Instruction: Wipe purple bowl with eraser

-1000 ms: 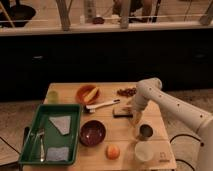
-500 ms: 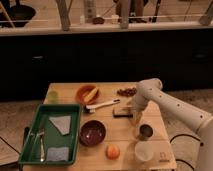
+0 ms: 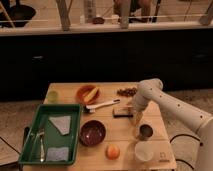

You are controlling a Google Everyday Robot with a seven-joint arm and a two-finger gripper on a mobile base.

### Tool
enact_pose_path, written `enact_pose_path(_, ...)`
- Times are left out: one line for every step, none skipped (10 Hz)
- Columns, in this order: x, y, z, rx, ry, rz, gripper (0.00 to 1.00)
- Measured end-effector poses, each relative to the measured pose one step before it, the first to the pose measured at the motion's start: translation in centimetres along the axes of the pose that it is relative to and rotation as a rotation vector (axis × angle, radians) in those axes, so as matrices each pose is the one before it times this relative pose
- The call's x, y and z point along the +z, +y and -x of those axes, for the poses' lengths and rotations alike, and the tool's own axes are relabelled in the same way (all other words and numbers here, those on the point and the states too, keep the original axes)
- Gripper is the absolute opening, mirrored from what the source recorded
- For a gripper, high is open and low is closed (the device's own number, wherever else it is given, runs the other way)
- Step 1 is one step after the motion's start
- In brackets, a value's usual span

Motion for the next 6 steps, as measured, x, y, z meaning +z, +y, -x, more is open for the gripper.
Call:
enact_pose_path(0.044, 0.004, -0.051, 0.00064, -0.00157, 0.00091, 0.8)
enact_pose_path(0.041, -0.052, -0.079, -0.00076, -0.00174, -0.00054, 0.8)
enact_pose_path(-0.013, -0.271, 0.222, -0.00732, -0.00129, -0.00042, 0.8)
enact_pose_path(0.163, -0.233, 0.381, -0.00826, -0.00193, 0.00242, 0.8)
enact_pose_path(0.218, -0.4, 0.654, -0.01438, -0.00221, 0.00559, 0.8)
enact_pose_path(0.101, -0.169, 0.116, -0.00688, 0.00051, 0.00494, 0.8)
